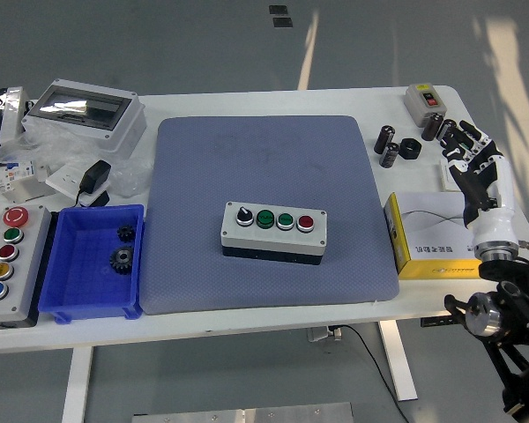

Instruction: Pick up the button,place it on the desk,press the button,press the button

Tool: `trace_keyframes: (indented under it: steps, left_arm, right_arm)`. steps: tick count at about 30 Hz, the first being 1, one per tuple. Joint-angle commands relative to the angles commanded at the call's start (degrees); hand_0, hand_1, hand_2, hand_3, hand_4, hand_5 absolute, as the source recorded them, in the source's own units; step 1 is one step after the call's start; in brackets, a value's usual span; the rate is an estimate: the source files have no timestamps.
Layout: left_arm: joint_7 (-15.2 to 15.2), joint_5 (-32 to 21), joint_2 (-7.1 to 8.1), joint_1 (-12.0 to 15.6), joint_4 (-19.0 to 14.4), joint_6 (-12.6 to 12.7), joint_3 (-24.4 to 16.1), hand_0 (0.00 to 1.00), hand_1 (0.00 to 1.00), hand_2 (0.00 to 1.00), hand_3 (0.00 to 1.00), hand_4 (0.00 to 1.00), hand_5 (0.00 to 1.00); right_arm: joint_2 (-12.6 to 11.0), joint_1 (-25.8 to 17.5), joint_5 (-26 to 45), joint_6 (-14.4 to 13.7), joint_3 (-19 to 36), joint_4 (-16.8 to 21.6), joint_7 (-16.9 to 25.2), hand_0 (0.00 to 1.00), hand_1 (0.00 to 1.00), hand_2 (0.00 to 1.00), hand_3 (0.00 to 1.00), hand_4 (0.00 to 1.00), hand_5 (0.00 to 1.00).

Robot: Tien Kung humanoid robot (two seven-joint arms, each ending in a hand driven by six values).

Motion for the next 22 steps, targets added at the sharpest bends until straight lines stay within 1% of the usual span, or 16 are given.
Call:
trace_keyframes:
  steps: [1,2,7,8,19,22]
  left_arm:
    - [0.0,0.0,-0.03,0.0,0.0,0.0,0.0,0.622,0.570,0.539,0.597,0.557,0.157]
    - [0.0,0.0,-0.06,0.0,0.0,0.0,0.0,0.623,0.572,0.542,0.598,0.565,0.159]
    - [0.0,-0.1,-0.04,0.0,0.0,0.1,0.0,0.623,0.572,0.542,0.598,0.565,0.159]
    - [-0.1,-0.2,-0.03,0.0,0.0,0.1,0.0,0.623,0.574,0.542,0.601,0.579,0.168]
    - [-0.1,0.3,-0.51,0.0,0.0,0.0,-0.2,0.623,0.576,0.543,0.605,0.587,0.170]
    - [-0.2,0.2,-0.55,0.0,0.0,0.0,-0.2,0.623,0.576,0.543,0.605,0.587,0.170]
  right_arm:
    - [0.0,0.0,0.0,0.0,0.0,0.1,0.0,0.751,0.755,0.758,0.730,0.700,0.338]
    - [0.0,0.0,-0.1,0.0,0.0,0.1,0.0,0.770,0.762,0.771,0.732,0.750,0.464]
    - [-0.1,0.1,-0.9,0.0,0.2,0.6,-0.1,0.770,0.762,0.771,0.732,0.750,0.464]
    - [-0.2,0.1,-1.1,0.0,0.2,0.7,-0.1,0.776,0.767,0.771,0.738,0.763,0.502]
    - [-0.7,0.3,-4.2,-0.7,-0.5,2.1,-0.5,0.778,0.766,0.772,0.734,0.761,0.487]
    - [-1.3,0.6,-4.4,-0.8,-1.1,3.1,-0.6,0.778,0.766,0.772,0.734,0.761,0.487]
